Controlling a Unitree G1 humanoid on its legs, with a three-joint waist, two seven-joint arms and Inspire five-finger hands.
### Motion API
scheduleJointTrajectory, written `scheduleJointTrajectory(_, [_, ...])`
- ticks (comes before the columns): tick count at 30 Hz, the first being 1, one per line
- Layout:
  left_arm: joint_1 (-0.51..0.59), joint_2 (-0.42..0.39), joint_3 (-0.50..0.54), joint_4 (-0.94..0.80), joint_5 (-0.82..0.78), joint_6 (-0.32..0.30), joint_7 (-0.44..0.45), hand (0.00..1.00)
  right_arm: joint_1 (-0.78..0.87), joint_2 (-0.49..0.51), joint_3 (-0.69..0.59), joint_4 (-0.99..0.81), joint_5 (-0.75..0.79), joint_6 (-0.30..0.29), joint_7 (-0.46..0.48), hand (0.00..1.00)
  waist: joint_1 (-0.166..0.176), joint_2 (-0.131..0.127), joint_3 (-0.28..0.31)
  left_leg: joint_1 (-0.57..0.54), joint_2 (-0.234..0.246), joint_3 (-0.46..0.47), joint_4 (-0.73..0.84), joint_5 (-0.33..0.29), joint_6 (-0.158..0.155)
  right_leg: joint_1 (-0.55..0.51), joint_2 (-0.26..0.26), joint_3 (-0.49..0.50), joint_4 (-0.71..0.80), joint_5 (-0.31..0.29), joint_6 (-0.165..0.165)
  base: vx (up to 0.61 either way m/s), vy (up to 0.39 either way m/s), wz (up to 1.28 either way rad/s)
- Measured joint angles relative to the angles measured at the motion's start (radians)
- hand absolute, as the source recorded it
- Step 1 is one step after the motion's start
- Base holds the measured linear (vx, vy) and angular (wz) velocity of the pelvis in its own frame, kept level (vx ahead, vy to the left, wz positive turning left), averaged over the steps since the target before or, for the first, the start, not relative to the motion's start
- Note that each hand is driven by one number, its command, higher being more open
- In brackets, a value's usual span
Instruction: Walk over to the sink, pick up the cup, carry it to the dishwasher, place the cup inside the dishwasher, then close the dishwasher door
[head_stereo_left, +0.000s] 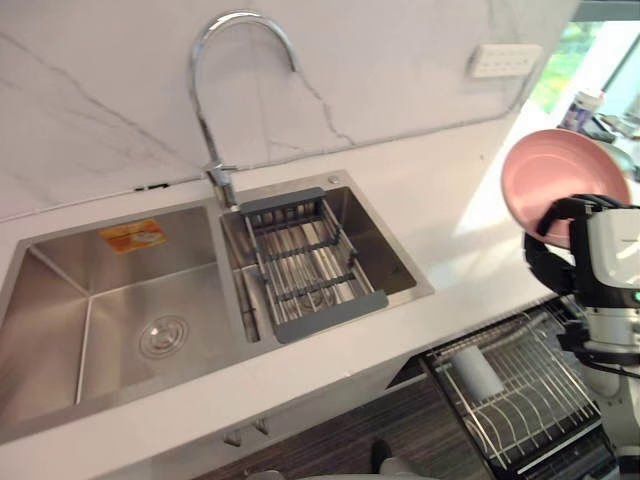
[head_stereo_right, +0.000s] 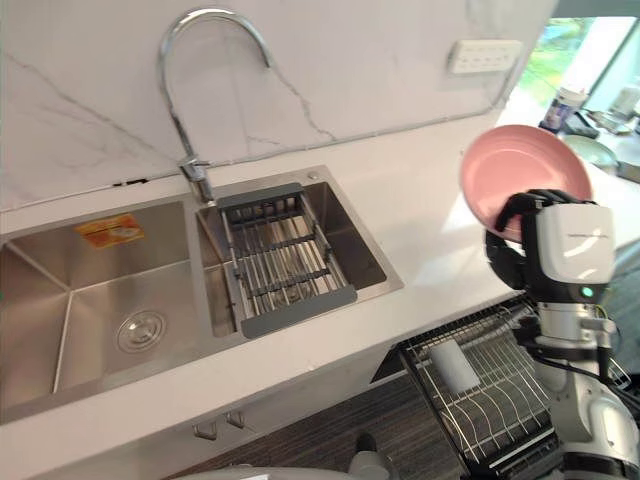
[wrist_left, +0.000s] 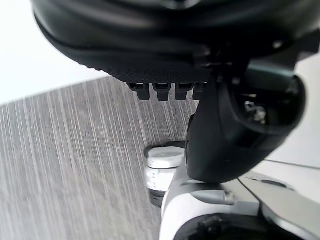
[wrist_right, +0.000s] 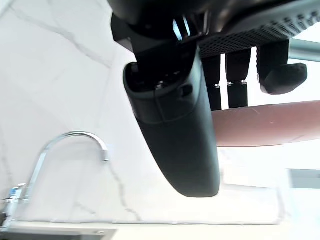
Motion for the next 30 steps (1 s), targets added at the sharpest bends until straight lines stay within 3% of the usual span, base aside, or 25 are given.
scheduleJointTrajectory(3, [-0.018,0.015,0.001,0.000,-0.003,0.020,0.000,1.00,0.031,0.042,-0.046,0.007,0.026,0.030,-0.033,0.00,-0.004,-0.002,0.001,-0.046,0.035,0.066,0.109,-0.063,0.001,-0.051,0.008,-0.007,0.017,0.000,-0.017,-0.04,0.076,-0.76])
scheduleJointTrajectory(5, [-0.032,0.033,0.003,0.003,-0.012,0.037,0.004,1.00,0.051,0.068,-0.046,0.007,0.049,0.029,-0.047,0.00,-0.001,-0.005,0.004,-0.049,0.073,0.131,0.160,-0.100,0.001,-0.079,0.004,-0.099,0.040,-0.004,-0.117,-0.01,0.090,-1.00])
scheduleJointTrajectory(6, [-0.036,0.042,0.015,0.009,-0.035,0.050,0.007,1.00,0.051,0.088,-0.042,0.007,0.051,0.026,-0.048,0.00,0.002,-0.015,0.011,-0.031,0.087,0.178,0.154,-0.104,0.002,-0.086,-0.013,-0.180,0.049,-0.023,-0.188,0.00,0.091,-1.07])
scheduleJointTrajectory(8, [-0.043,0.049,0.049,0.026,-0.073,0.055,0.013,1.00,0.046,0.110,-0.032,0.007,0.068,0.012,-0.049,0.00,0.005,-0.033,0.026,0.003,0.095,0.259,0.131,-0.104,0.005,-0.096,-0.052,-0.302,0.071,-0.062,-0.236,-0.01,0.060,-1.26])
scheduleJointTrajectory(9, [-0.026,0.038,0.072,0.026,-0.090,0.024,0.029,1.00,0.042,0.129,-0.025,0.006,0.088,-0.002,-0.051,0.00,0.010,-0.045,0.037,0.020,0.104,0.309,0.125,-0.108,0.011,-0.119,-0.088,-0.366,0.124,-0.078,-0.229,-0.03,0.025,-1.21])
scheduleJointTrajectory(11, [-0.019,0.044,0.098,0.038,-0.124,0.030,0.032,1.00,0.044,0.171,-0.019,0.008,0.094,-0.009,-0.052,0.00,0.008,-0.066,0.049,0.034,0.109,0.344,0.126,-0.113,0.008,-0.127,-0.126,-0.410,0.243,-0.080,-0.226,0.03,-0.038,-0.72])
scheduleJointTrajectory(12, [-0.019,0.047,0.109,0.039,-0.126,0.032,0.033,1.00,0.041,0.195,-0.013,0.010,0.094,-0.009,-0.051,0.00,0.010,-0.074,0.047,0.031,0.120,0.356,0.137,-0.118,-0.001,-0.114,-0.125,-0.418,0.290,-0.098,-0.197,0.09,-0.084,-0.44])
scheduleJointTrajectory(13, [-0.021,0.048,0.109,0.038,-0.126,0.031,0.033,1.00,0.033,0.197,-0.004,0.013,0.095,-0.009,-0.051,0.00,0.010,-0.080,0.047,0.025,0.126,0.358,0.151,-0.124,-0.009,-0.110,-0.121,-0.426,0.287,-0.105,-0.173,0.09,-0.107,-0.26])
scheduleJointTrajectory(14, [-0.032,0.050,0.110,0.041,-0.125,0.032,0.036,1.00,0.008,0.198,0.012,0.035,0.096,-0.013,-0.049,0.00,0.004,-0.077,0.055,0.009,0.145,0.353,0.177,-0.132,-0.015,-0.110,-0.108,-0.431,0.275,-0.090,-0.129,0.06,-0.111,-0.12])
scheduleJointTrajectory(18, [-0.054,0.043,0.118,0.047,-0.138,0.020,0.040,1.00,-0.029,0.240,0.103,0.106,0.098,0.018,0.008,0.00,0.036,-0.058,0.066,-0.002,0.176,0.322,0.171,-0.118,-0.035,-0.062,-0.037,-0.442,0.149,-0.047,-0.069,0.05,-0.106,-0.06])
scheduleJointTrajectory(21, [-0.046,0.023,0.128,0.048,-0.170,0.021,0.047,1.00,-0.022,0.262,0.160,0.127,0.099,0.028,0.039,0.00,0.046,-0.047,0.072,0.029,0.169,0.320,0.136,-0.101,-0.043,-0.023,-0.026,-0.452,0.108,-0.033,-0.066,0.01,-0.037,0.07])
scheduleJointTrajectory(25, [-0.041,-0.012,0.129,0.045,-0.179,-0.011,0.047,1.00,-0.024,0.285,0.167,0.154,0.099,0.043,0.050,0.00,0.055,-0.029,0.079,0.037,0.124,0.315,0.071,-0.060,-0.032,-0.010,-0.034,-0.463,0.046,0.007,-0.061,-0.03,0.001,0.10])
scheduleJointTrajectory(30, [-0.040,-0.054,0.127,0.031,-0.179,-0.028,0.047,1.00,-0.024,0.285,0.163,0.212,0.101,0.089,0.058,0.00,0.054,0.016,0.102,0.053,0.084,0.286,0.007,-0.019,-0.023,0.022,-0.049,-0.493,0.002,0.033,-0.057,-0.05,-0.002,0.18])
